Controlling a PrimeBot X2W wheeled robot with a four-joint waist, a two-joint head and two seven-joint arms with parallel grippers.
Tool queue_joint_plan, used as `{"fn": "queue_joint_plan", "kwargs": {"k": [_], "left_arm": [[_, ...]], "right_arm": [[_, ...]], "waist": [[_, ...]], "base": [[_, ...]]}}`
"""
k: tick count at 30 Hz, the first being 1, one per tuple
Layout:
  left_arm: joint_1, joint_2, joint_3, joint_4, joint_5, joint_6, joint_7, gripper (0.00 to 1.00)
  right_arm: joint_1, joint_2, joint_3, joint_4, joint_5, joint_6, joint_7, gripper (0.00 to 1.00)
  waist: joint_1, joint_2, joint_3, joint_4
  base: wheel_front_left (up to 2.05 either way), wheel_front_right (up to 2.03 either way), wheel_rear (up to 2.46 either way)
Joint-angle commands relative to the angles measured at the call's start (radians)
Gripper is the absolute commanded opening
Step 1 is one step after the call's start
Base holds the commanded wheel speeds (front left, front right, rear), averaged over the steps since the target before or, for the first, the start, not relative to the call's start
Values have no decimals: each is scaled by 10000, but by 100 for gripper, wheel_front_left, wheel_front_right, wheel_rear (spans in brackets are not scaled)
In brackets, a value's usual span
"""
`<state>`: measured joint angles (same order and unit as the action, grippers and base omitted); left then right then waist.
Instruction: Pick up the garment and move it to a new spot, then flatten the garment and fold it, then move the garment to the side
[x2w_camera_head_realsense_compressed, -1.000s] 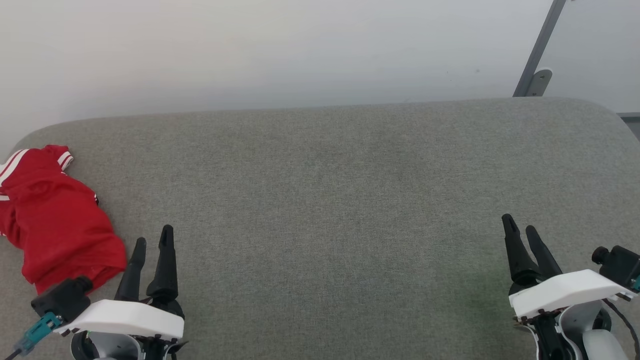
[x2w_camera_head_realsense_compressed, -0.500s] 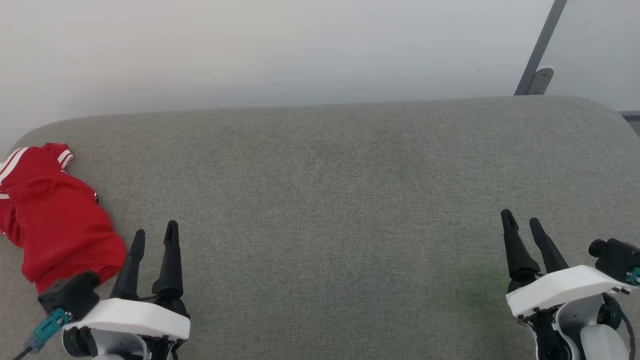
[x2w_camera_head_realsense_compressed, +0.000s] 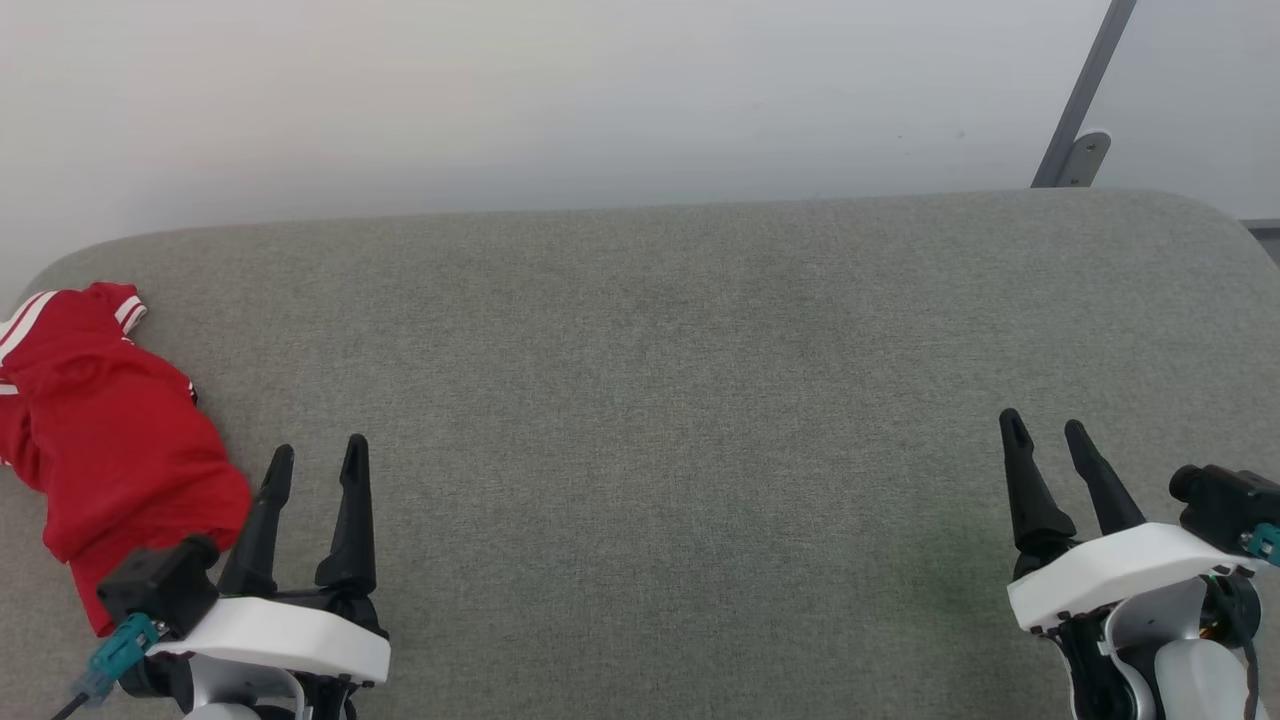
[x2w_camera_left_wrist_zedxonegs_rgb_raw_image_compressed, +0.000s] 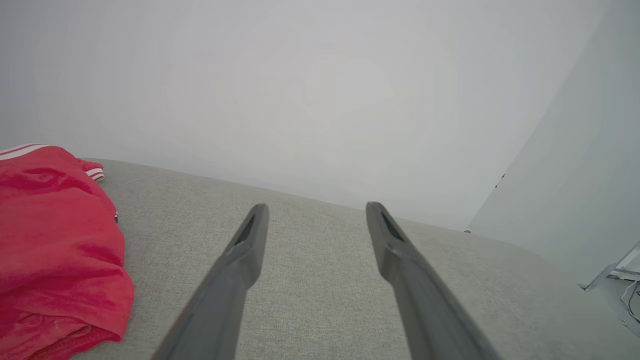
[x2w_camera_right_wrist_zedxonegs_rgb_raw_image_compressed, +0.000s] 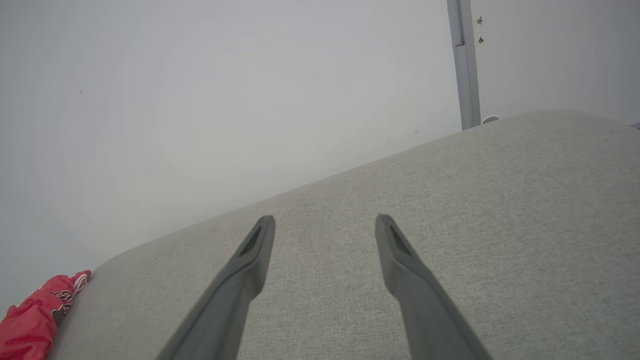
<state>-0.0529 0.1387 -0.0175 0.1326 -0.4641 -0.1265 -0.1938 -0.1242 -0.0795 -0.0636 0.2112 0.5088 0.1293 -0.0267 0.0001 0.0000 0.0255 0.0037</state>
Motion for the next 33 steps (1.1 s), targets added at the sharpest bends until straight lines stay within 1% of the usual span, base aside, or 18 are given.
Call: {"fn": "queue_joint_plan", "kwargs": {"k": [1, 17, 33], "left_arm": [[42, 93, -44, -114, 289, -40, -92, 100], [71, 252, -242, -315, 1426, -43, -416, 100], [111, 417, -387, -454, 2387, -49, -693, 100]], "right_arm": [[-166, 4, -5, -113, -227, 21, -71, 100], [-148, 50, 36, -339, -1532, 22, -118, 100], [-119, 76, 63, -544, -2593, 22, -161, 100]], "waist": [[-1, 0, 8, 4], [-1, 0, 75, 30], [-1, 0, 124, 34]], "base": [[0, 0, 0], [0, 0, 0], [0, 0, 0]]}}
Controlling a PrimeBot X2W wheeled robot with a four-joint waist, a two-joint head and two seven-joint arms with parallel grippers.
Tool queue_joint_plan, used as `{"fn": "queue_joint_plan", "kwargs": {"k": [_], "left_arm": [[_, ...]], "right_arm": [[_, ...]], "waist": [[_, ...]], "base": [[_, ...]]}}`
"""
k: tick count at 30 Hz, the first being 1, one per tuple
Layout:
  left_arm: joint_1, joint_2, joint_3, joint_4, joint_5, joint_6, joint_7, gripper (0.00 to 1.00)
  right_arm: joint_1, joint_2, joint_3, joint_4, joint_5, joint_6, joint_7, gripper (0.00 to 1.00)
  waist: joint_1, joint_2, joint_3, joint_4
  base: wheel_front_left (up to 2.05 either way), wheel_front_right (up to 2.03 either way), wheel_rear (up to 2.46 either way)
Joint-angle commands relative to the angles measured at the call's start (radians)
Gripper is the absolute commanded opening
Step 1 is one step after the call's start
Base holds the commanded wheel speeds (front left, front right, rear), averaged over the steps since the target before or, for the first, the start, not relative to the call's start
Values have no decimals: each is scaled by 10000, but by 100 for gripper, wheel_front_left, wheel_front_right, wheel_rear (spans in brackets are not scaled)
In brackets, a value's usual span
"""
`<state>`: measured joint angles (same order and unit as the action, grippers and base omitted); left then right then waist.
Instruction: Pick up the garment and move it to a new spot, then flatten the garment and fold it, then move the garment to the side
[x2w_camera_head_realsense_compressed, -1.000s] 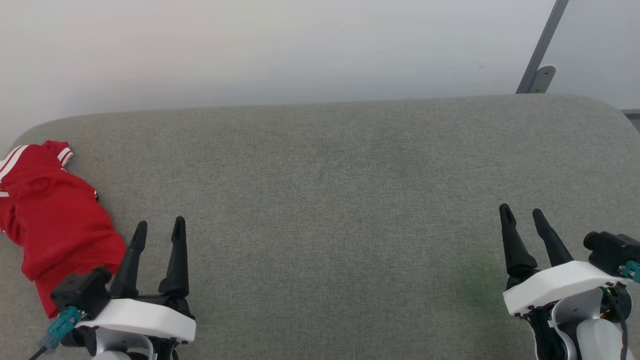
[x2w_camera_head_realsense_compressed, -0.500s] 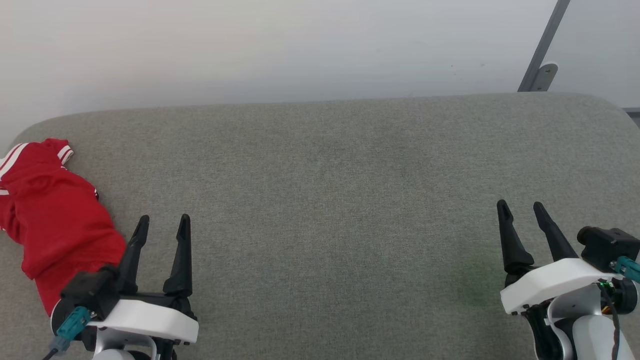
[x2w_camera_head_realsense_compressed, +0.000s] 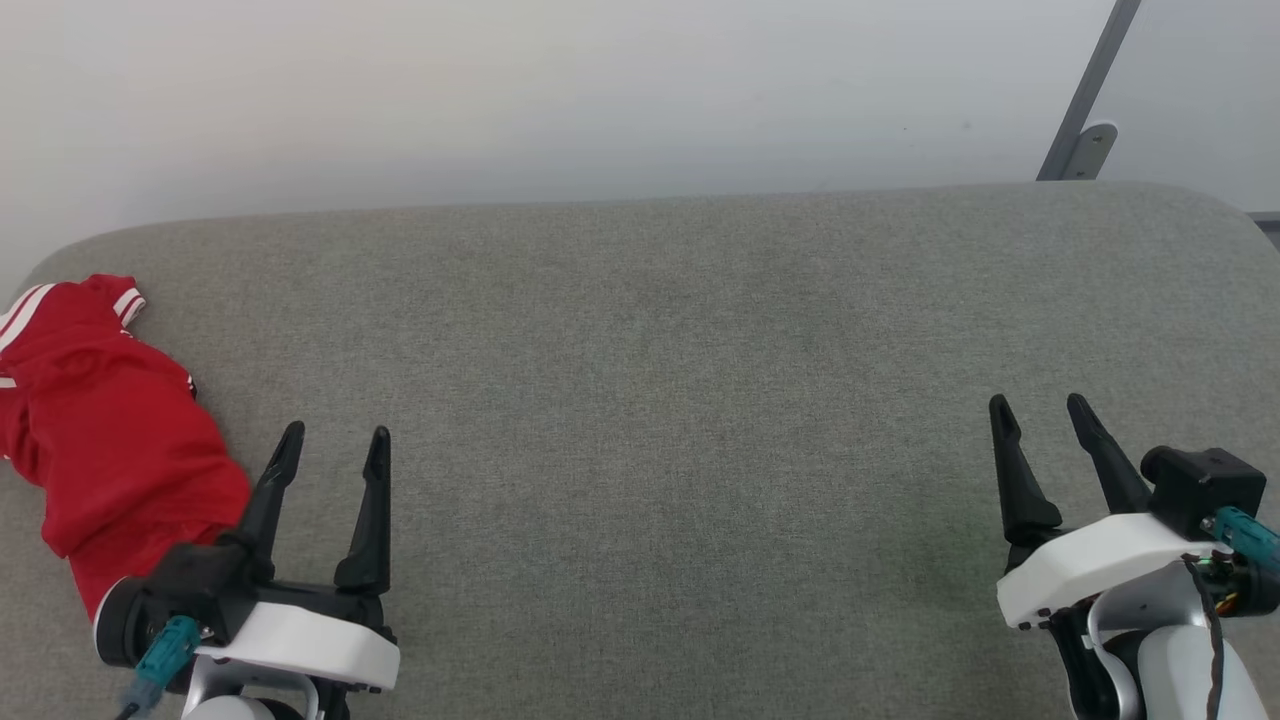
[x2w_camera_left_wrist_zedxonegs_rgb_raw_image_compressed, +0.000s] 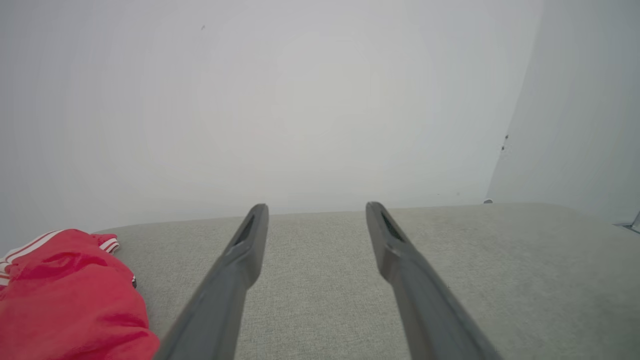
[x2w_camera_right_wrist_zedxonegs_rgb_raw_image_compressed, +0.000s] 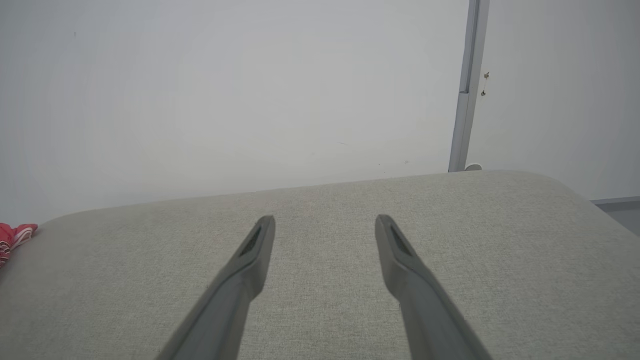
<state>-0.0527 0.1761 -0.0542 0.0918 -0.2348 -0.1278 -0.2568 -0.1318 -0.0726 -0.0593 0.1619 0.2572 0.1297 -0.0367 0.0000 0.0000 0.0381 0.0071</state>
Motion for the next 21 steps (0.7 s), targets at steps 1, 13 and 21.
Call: {"fn": "queue_joint_plan", "kwargs": {"k": [1, 13, 21], "left_arm": [[112, 52, -33, -42, 154, -36, -89, 100], [35, 85, -63, 108, 151, -35, -99, 100], [-9, 15, 182, 256, 260, -36, -97, 100]], "right_arm": [[-36, 7, 21, -69, -156, 18, -51, 100], [73, 47, -52, -153, -364, 12, 42, 100], [125, 72, -9, -211, -455, 12, 51, 100]], "waist": [[0, 0, 4, 0], [0, 0, 6, 72], [0, 0, -21, 161]], "base": [[0, 0, 0], [0, 0, 0], [0, 0, 0]]}}
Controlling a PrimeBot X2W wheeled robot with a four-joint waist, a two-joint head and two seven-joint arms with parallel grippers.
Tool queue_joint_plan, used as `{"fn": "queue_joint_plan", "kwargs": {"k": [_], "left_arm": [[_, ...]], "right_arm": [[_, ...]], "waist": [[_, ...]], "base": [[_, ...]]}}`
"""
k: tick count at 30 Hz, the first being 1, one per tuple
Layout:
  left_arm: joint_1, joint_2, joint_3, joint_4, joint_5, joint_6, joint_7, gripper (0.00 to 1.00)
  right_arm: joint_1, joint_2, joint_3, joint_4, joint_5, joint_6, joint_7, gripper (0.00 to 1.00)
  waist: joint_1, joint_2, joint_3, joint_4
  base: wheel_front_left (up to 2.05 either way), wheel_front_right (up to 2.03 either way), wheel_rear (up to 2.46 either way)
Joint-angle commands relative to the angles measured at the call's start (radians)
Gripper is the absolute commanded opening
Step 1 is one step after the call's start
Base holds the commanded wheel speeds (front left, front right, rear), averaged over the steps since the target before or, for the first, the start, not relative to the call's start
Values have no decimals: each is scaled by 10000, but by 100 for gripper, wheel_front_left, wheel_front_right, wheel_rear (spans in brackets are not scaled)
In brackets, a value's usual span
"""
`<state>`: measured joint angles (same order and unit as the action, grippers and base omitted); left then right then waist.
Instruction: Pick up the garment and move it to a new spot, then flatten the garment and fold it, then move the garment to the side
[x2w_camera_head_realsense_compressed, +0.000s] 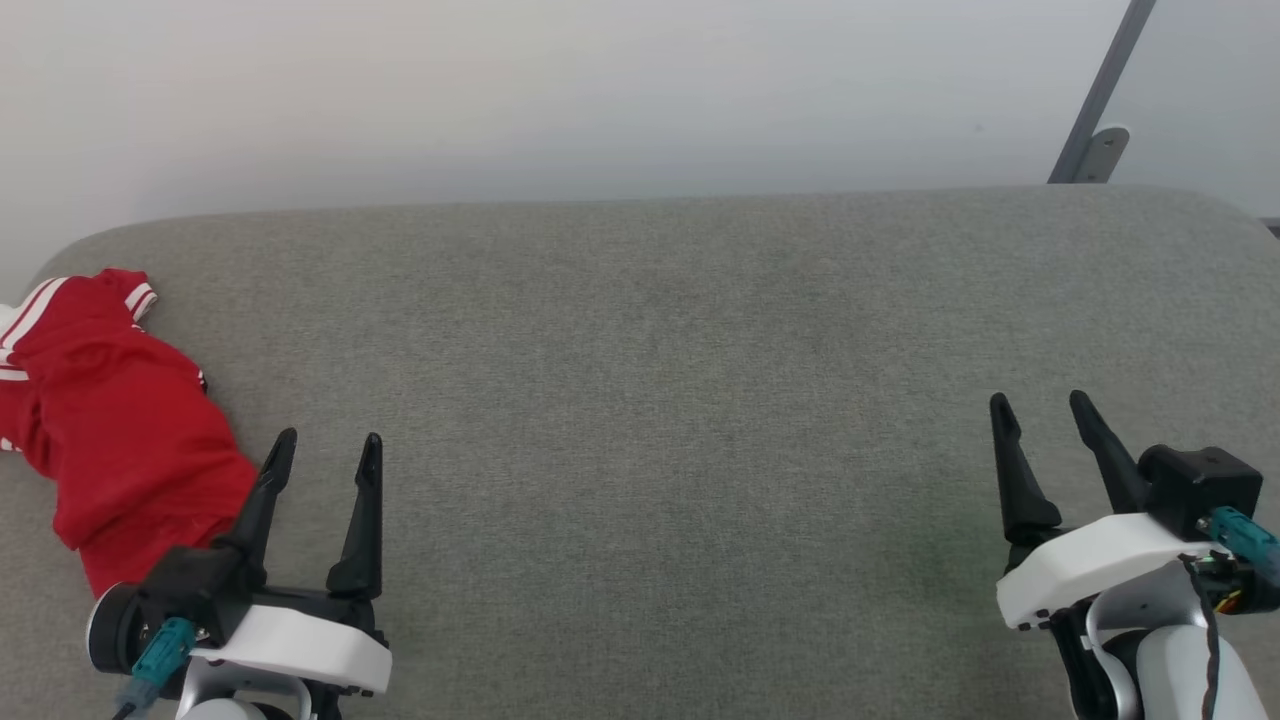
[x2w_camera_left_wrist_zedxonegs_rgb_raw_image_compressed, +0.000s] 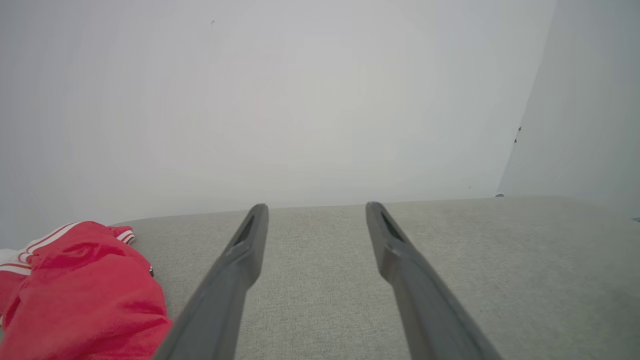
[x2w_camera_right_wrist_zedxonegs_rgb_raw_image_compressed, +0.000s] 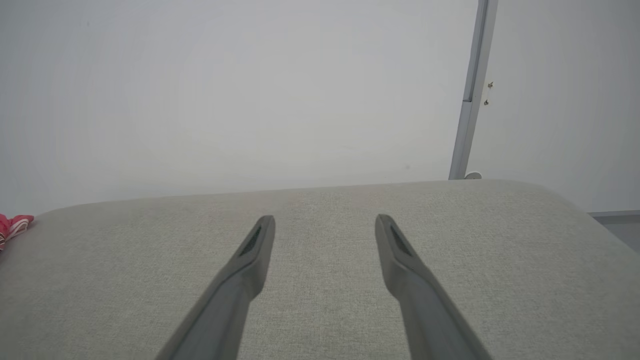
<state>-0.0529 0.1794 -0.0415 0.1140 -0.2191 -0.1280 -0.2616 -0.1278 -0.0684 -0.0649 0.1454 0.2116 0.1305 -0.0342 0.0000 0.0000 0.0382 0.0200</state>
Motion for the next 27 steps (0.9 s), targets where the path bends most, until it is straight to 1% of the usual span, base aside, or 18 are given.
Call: {"fn": "queue_joint_plan", "kwargs": {"k": [1, 5, 11, 12, 21, 27], "left_arm": [[-11, -21, 110, 67, 110, -34, -51, 100], [-2, -26, 436, 171, 154, 7, -50, 100], [153, -125, 804, 285, 180, 155, -50, 100], [153, -125, 804, 285, 180, 155, -50, 100], [330, -182, 1335, 488, 43, 409, -50, 100], [375, -272, 1534, 461, -79, 569, -50, 100]], "right_arm": [[99, 26, 95, -63, -3, 4, 36, 100], [110, -2, 367, -145, 80, 4, 91, 100], [171, -66, 834, -238, 252, 4, 259, 100], [171, -66, 834, -238, 252, 4, 259, 100], [-15, -194, 1608, -270, 530, 4, 465, 100], [-207, -265, 2079, -261, 676, 3, 576, 100]], "waist": [[0, 0, -39, 74], [0, 0, -147, 381], [0, 0, -340, 1239], [0, 0, -340, 1239], [0, 0, -549, 2897], [0, 0, -581, 3836]], "base": [[0, 0, 0], [0, 0, 0], [0, 0, 0], [0, 0, 0], [0, 0, 0], [0, 0, 0]]}}
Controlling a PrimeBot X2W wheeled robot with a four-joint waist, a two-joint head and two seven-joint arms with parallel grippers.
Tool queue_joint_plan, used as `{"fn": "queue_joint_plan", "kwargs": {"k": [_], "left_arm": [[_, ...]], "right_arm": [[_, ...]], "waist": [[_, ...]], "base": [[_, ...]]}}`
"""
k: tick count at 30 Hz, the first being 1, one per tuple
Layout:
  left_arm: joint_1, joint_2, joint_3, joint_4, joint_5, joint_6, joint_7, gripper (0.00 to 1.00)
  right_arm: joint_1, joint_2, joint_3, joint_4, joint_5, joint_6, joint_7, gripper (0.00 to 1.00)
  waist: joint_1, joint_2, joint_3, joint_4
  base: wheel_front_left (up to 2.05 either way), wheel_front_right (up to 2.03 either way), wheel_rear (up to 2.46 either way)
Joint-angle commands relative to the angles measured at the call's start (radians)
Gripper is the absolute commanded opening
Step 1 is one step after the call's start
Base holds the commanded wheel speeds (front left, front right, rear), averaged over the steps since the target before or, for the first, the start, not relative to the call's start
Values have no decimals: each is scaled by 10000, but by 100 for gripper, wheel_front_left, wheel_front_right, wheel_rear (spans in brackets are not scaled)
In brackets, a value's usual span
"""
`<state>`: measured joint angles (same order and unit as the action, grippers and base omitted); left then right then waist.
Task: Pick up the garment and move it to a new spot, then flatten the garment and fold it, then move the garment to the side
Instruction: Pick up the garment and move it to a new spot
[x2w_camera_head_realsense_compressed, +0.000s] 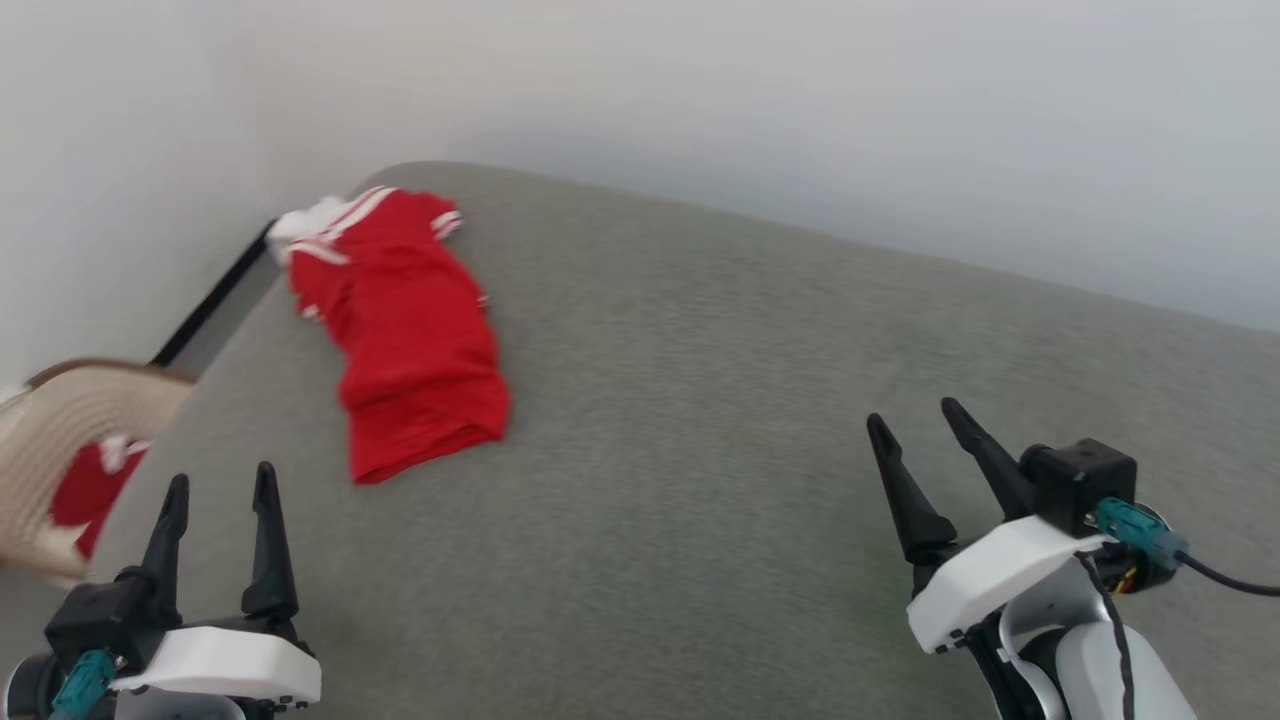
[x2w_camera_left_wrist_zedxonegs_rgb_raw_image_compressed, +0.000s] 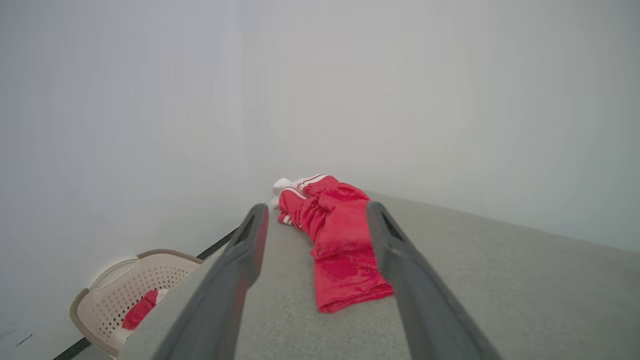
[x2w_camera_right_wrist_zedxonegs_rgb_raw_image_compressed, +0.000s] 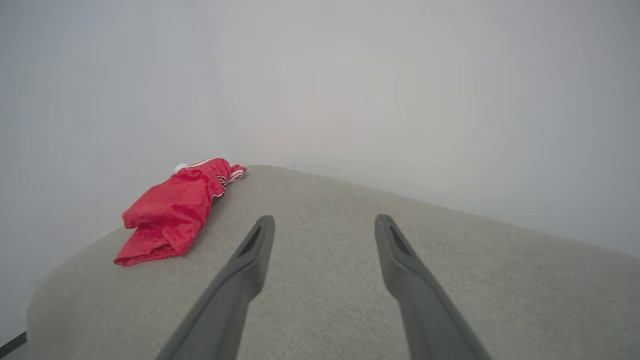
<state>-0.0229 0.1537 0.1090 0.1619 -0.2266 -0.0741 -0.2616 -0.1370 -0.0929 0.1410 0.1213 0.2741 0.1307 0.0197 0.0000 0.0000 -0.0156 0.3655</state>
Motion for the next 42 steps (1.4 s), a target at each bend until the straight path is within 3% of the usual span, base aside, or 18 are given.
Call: {"fn": "queue_joint_plan", "kwargs": {"k": [1, 8, 15, 30, 42], "left_arm": [[83, -12, 36, -22, -19, 38, -50, 100], [50, -127, 132, 3, -126, 198, -50, 100], [-232, -291, 98, 54, -150, 213, -48, 100], [-3668, 304, -91, 2283, -542, -385, -37, 100], [-6943, 1030, -355, 5530, -1065, -550, -36, 100]], "right_arm": [[-152, -35, 96, -26, 79, 1, 45, 100], [-354, -148, 342, 4, 179, 1, 137, 100], [-465, -305, 263, -111, 206, 1, 219, 100], [-874, -716, -325, -1102, -85, 1, 752, 100], [-1497, -1096, -566, -2404, -346, 1, 1313, 100]], "waist": [[0, 0, -28, 504], [0, 0, 70, 1137], [0, 0, 310, 1201], [0, 0, 1749, 24], [0, 0, 3605, -768]], "base": [[0, 0, 0], [0, 0, 0], [0, 0, 0], [0, 0, 0], [0, 0, 0]]}}
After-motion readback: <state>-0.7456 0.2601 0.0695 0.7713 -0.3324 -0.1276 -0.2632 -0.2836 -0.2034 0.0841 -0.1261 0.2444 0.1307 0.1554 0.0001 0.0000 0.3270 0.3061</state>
